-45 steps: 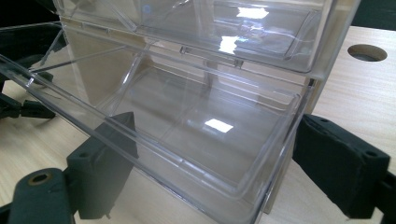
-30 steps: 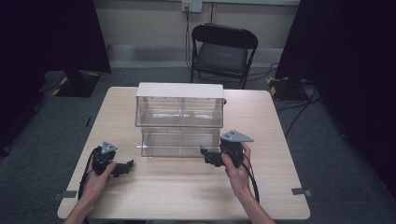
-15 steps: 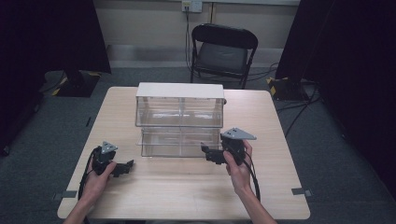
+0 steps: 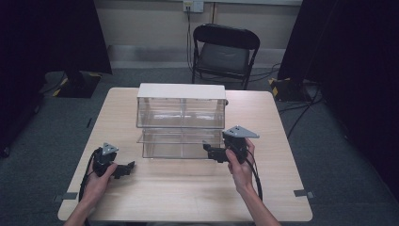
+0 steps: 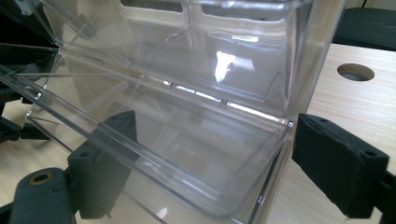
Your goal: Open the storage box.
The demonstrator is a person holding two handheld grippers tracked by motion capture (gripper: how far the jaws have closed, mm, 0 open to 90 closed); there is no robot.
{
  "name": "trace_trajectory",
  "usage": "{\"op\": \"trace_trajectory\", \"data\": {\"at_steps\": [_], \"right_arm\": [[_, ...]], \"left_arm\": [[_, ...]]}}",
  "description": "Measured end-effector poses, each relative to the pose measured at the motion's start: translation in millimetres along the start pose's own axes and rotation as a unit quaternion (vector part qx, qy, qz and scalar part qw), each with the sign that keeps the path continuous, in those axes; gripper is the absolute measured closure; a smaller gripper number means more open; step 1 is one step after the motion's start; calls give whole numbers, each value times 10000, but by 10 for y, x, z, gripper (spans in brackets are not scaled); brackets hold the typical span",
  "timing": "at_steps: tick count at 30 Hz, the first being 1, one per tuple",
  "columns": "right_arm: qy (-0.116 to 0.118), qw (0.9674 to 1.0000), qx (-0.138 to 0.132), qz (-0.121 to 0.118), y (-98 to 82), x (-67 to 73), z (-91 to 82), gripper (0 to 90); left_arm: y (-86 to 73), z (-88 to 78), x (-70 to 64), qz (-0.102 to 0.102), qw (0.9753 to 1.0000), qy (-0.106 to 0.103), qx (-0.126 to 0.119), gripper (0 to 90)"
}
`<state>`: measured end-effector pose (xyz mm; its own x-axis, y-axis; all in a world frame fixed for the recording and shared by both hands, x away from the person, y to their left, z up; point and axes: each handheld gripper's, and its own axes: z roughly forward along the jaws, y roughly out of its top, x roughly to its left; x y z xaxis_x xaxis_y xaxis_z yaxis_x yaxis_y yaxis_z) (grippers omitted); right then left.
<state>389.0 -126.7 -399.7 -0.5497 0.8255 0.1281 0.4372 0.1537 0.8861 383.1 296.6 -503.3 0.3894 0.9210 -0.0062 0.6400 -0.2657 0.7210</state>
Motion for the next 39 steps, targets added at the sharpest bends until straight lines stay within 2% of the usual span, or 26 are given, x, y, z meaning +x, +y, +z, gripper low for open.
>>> {"op": "trace_trajectory", "data": {"at_steps": [8,14,30,39], "right_arm": [[-20,9999,-82,-70,74,-1,1,136],[11,9998,-199,-31,146,-3,-12,136],[45,9997,-215,-104,214,2,-21,129],[201,9993,-325,-56,218,-21,-34,103]], "left_arm": [[1,-1,3,26,10000,16,2,24],[0,0,0,5,10000,7,-1,24],[1,-1,3,31,10000,18,5,24],[1,0,3,25,10000,16,0,24]]}}
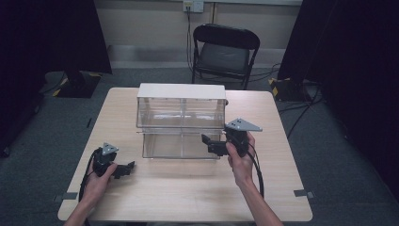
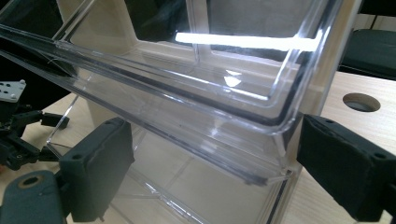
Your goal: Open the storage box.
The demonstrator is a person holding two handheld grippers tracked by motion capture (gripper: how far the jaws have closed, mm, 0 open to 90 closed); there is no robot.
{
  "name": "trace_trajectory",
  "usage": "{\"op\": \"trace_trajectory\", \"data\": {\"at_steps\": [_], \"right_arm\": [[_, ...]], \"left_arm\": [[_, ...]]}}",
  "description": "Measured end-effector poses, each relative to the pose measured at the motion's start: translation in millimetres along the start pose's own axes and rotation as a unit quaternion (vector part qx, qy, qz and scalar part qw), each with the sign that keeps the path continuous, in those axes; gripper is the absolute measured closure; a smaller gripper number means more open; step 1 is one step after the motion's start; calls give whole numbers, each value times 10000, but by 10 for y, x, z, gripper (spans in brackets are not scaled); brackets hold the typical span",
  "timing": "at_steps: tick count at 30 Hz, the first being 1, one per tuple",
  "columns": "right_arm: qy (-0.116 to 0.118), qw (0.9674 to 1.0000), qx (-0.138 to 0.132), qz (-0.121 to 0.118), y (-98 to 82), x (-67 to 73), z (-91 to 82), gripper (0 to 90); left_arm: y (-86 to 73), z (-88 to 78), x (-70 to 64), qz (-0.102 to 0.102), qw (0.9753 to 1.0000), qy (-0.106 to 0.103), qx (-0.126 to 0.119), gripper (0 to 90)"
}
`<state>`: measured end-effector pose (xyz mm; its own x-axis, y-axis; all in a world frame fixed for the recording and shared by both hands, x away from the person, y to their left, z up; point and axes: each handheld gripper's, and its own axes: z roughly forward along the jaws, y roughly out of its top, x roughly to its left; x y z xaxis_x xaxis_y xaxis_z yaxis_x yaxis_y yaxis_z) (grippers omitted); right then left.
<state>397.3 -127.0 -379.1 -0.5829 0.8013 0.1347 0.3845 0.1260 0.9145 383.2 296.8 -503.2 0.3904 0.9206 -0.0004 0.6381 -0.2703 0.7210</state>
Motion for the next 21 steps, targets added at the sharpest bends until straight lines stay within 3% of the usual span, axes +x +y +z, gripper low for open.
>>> {"op": "trace_trajectory", "data": {"at_steps": [21], "right_arm": [[43,9999,-40,90,-22,-17,17,97]], "left_arm": [[0,0,0,3,10000,-1,-2,24]]}}
